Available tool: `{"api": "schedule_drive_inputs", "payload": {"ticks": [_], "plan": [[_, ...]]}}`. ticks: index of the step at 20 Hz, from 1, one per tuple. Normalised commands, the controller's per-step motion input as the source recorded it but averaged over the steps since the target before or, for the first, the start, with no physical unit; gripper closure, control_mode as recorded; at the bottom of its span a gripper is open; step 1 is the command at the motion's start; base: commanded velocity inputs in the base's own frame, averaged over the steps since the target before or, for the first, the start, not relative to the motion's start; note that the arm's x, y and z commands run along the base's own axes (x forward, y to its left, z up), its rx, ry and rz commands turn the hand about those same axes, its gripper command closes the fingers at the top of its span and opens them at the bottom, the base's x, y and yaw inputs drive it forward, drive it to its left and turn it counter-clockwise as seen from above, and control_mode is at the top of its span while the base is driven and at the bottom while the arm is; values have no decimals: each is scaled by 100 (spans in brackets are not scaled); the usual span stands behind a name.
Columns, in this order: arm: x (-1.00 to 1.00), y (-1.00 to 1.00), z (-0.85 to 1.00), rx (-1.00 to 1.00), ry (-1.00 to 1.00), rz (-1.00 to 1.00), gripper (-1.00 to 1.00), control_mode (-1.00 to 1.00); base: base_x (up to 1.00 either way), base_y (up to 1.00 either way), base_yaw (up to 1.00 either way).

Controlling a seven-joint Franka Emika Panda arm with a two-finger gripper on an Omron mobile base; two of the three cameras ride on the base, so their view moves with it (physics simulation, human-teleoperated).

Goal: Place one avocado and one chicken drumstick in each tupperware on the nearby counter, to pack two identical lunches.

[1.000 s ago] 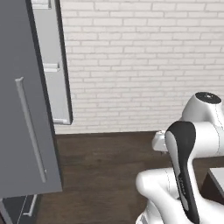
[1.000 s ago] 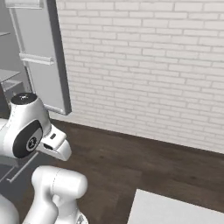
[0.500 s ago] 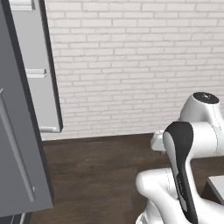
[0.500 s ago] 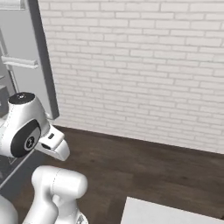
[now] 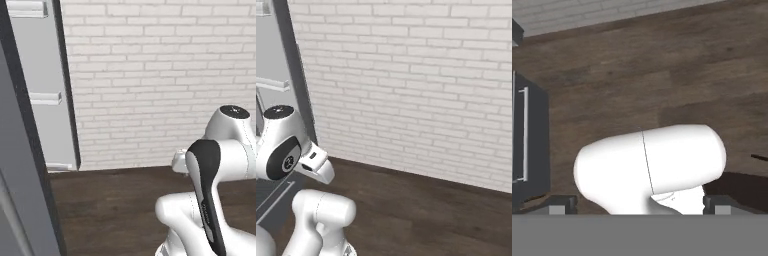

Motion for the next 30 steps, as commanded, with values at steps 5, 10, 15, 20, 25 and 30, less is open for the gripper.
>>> {"api": "schedule_drive_inputs", "payload": {"ticks": [5,10,15,20,25,30], "plan": [[0,0,0,0,0,0,-100,100,100,-59,8],[0,0,0,0,0,0,-100,100,100,-52,15],[0,0,0,0,0,0,-100,100,100,-37,13],[0,0,0,0,0,0,-100,100,72,0,4],[0,0,0,0,0,0,-100,100,100,2,7],[0,0,0,0,0,0,-100,100,100,0,9]]}}
